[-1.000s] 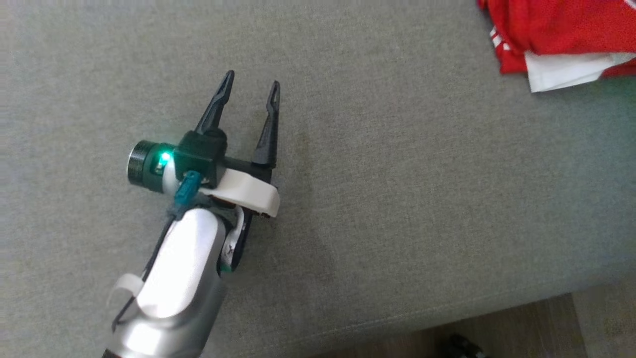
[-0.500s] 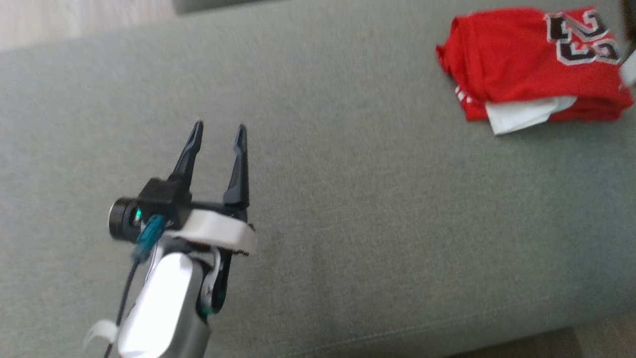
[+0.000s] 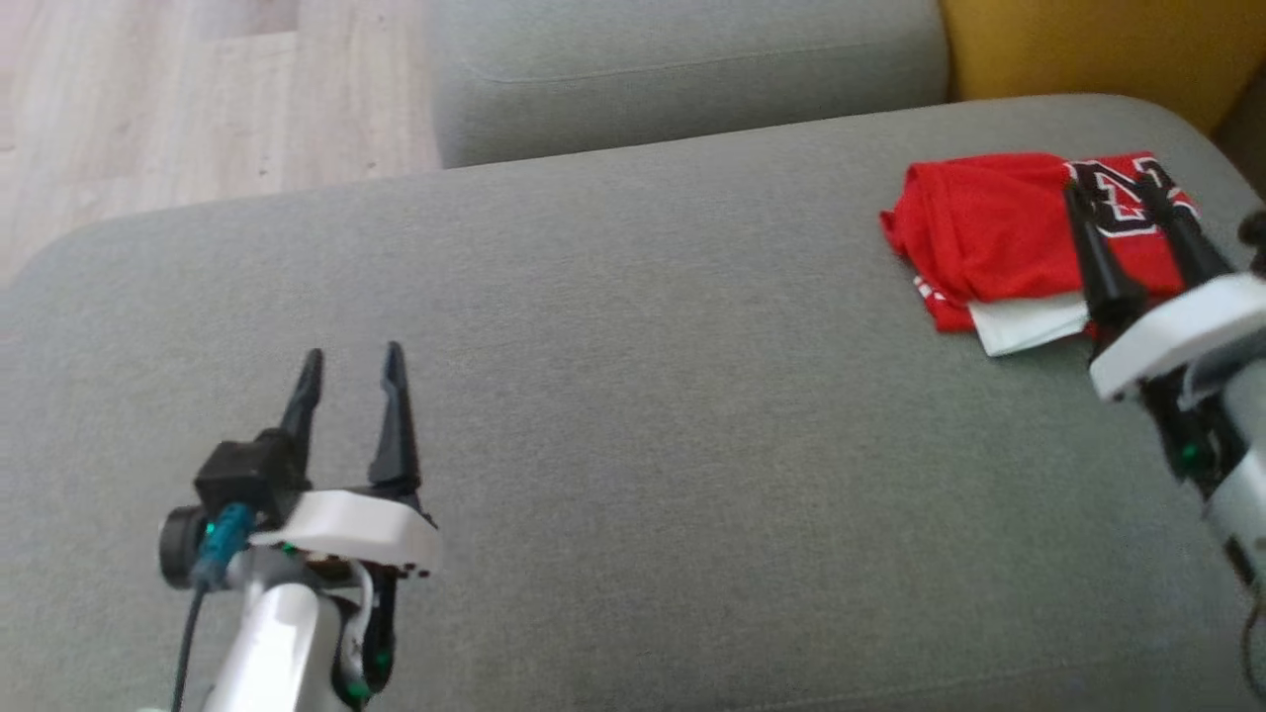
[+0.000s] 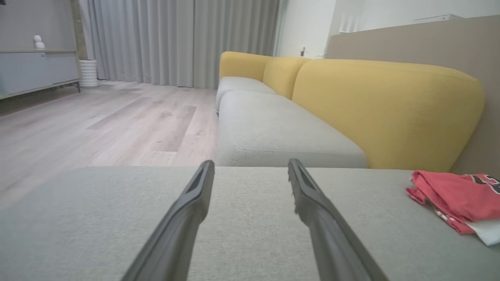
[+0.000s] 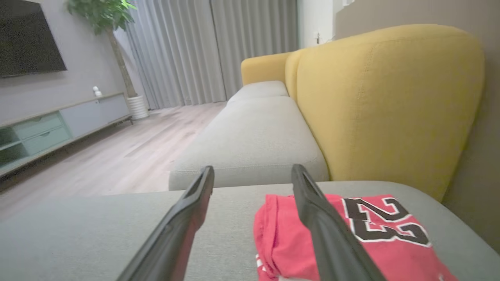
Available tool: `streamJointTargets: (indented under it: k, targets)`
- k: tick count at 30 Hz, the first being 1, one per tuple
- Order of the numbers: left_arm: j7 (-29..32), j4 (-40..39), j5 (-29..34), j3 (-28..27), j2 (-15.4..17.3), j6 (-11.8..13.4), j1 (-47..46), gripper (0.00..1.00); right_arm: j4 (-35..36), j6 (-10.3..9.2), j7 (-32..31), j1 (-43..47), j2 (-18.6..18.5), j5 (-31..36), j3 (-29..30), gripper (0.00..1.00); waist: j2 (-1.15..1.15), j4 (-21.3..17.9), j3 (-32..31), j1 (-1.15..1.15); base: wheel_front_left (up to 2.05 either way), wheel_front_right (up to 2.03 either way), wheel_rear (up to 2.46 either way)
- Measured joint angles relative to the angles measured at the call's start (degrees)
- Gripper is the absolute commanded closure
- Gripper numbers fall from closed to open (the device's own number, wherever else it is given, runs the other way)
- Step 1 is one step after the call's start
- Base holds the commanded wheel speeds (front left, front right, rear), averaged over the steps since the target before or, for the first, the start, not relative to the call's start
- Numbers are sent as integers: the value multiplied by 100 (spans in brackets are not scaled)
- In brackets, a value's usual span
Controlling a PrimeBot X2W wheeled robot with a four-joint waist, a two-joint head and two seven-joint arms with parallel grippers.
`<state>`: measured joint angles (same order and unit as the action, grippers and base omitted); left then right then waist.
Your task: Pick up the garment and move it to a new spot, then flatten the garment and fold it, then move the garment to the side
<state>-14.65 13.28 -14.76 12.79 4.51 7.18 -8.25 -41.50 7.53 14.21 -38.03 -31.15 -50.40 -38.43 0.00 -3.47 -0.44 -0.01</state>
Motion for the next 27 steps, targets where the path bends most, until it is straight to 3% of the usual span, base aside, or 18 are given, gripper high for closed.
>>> streamJointTargets:
  k: [6, 11, 17, 27]
  targets:
    - [0, 89, 51, -142, 43, 34, 13, 0, 1128, 0, 1, 1209, 498, 1013, 1591, 0, 0, 109, 20, 0, 0, 0, 0]
    - [0, 171, 154, -252, 38, -69, 101, 0, 1825, 0, 10, 2434, 1080, 1827, 2460, 0, 0, 189, 66, 0, 0, 0, 0]
    - [0, 176, 258, -292, -38, -137, 124, 0, 2654, 0, 16, 2973, 1588, 2619, 3028, 0, 0, 261, 101, 0, 0, 0, 0]
    - [0, 13, 386, -425, -124, -224, 253, 0, 2663, 0, 16, 3158, 1836, 2780, 3170, 0, 0, 325, 127, 0, 0, 0, 0]
